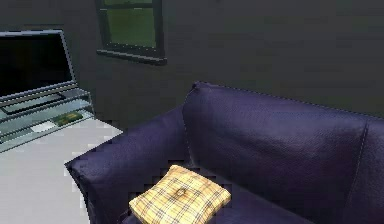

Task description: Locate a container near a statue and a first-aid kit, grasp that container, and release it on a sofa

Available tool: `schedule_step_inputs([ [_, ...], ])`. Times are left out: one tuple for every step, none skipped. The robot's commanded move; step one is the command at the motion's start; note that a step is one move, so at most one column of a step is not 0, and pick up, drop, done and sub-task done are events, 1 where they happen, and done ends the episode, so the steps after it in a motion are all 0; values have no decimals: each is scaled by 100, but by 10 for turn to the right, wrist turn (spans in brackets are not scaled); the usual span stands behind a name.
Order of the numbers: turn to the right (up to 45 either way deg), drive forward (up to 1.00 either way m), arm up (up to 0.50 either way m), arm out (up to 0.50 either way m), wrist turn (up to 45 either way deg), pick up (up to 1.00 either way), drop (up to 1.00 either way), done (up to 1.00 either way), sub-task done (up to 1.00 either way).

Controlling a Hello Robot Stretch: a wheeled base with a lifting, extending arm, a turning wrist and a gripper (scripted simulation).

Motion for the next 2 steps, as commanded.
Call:
schedule_step_inputs([
  [0,0,0,-8,0,0,0,0,0],
  [0,0,0,0,0,0,0,100,0],
])
